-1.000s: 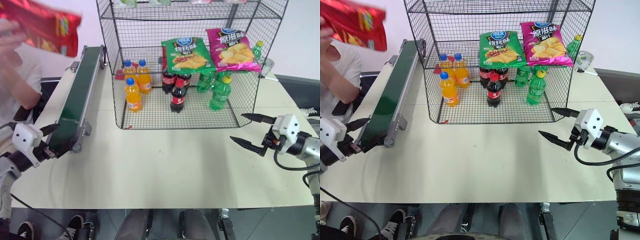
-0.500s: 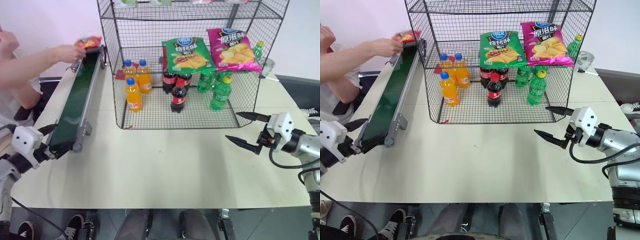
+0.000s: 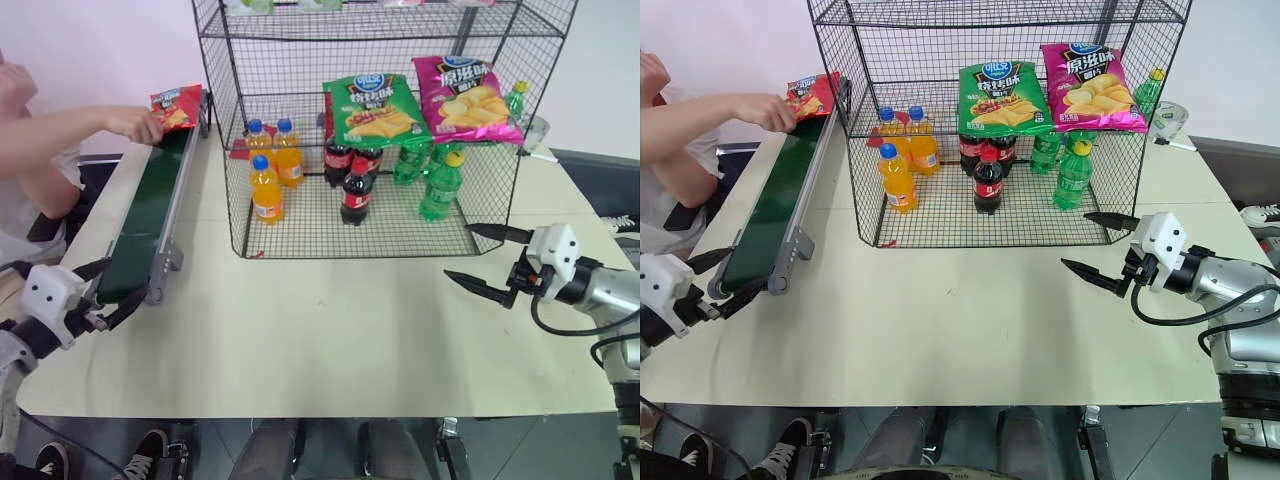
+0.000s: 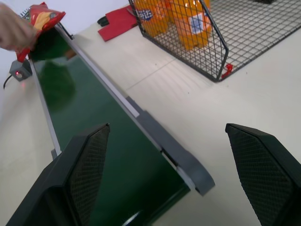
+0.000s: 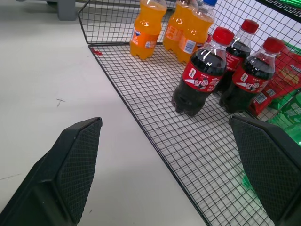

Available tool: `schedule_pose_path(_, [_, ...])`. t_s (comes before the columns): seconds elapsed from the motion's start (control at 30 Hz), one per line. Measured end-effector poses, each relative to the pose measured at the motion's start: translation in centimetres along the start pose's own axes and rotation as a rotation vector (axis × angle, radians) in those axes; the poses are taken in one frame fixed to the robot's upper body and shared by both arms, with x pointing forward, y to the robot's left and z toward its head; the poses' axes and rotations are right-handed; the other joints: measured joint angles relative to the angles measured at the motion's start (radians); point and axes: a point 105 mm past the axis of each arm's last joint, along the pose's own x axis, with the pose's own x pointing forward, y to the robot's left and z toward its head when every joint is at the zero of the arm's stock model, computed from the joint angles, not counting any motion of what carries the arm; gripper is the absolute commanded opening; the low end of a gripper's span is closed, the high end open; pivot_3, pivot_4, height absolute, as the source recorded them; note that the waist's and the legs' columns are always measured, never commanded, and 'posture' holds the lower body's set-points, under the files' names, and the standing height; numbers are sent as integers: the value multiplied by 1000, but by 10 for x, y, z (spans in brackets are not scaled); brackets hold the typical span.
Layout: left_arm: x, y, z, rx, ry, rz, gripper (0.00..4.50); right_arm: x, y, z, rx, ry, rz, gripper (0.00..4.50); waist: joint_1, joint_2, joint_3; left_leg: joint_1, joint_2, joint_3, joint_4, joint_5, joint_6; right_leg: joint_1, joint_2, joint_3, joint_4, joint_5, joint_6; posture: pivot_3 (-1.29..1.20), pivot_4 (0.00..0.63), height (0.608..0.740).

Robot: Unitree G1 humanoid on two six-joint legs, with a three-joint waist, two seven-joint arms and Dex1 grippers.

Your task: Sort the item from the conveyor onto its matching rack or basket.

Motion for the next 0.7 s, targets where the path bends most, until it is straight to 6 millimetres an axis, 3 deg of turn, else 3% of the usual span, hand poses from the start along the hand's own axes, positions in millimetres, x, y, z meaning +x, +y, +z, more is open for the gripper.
schedule_pose_path(0.23, [-11, 15, 4, 39, -18, 86, 4124, 6, 3, 1, 9, -5, 21, 4500, -2, 0, 0, 0, 0, 0, 0, 0, 0, 0, 0, 0, 0, 0, 0, 0, 150, 740])
schedule_pose_path(0.4, [-25, 16, -6, 39, 3, 115, 4124, 9, 6, 5, 5, -22, 35, 4500, -1, 0, 0, 0, 0, 0, -1, 0, 0, 0, 0, 0, 0, 0, 0, 0, 150, 740])
schedule_pose_path(0.57, [-42, 34, -6, 167, 12, 250, 4124, 10, 7, 6, 13, -21, 40, 4500, 1, 0, 0, 0, 0, 0, -1, 0, 0, 0, 0, 0, -1, 0, -1, 0, 150, 740])
schedule_pose_path(0.7, [-49, 35, -15, 295, 64, 282, 4124, 18, 15, 11, 13, -50, 67, 4500, 1, 0, 0, 0, 0, 0, -1, 0, 0, 0, 0, 0, -1, 0, 0, 0, 150, 740])
